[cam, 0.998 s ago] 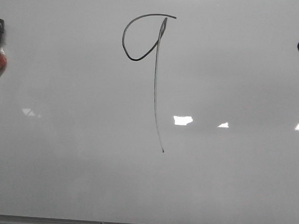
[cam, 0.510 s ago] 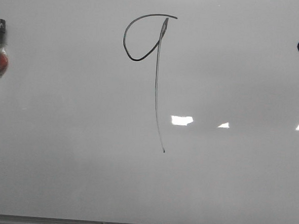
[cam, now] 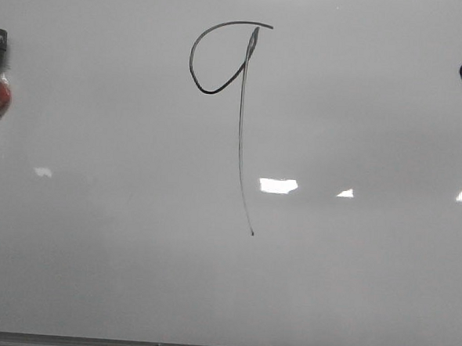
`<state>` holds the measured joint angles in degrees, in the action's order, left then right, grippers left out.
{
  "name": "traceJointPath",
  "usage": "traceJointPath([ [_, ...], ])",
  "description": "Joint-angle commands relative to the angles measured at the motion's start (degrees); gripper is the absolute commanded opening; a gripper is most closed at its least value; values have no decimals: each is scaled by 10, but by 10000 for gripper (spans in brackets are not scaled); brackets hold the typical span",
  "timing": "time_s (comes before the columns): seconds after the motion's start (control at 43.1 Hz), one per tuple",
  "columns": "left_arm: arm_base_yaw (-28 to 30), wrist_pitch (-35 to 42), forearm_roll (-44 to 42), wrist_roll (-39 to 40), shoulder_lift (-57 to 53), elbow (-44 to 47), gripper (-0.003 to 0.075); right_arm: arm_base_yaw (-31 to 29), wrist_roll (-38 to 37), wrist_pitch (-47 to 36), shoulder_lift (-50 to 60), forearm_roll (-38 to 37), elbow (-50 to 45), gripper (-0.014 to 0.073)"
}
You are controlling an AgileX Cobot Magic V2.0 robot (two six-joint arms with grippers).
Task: Write number 9 on whiteboard
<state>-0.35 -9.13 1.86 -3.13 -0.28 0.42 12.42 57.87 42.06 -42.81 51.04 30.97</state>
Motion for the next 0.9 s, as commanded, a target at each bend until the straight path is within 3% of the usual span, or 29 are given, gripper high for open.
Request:
traceJointPath([
  [0.0, 0, 54, -1, 6, -11, 1, -19, -4, 2, -13, 4, 25, 12, -67],
  [0.882, 0, 54, -1, 6, -11, 1, -19, -4, 2, -23, 4, 25, 12, -67],
])
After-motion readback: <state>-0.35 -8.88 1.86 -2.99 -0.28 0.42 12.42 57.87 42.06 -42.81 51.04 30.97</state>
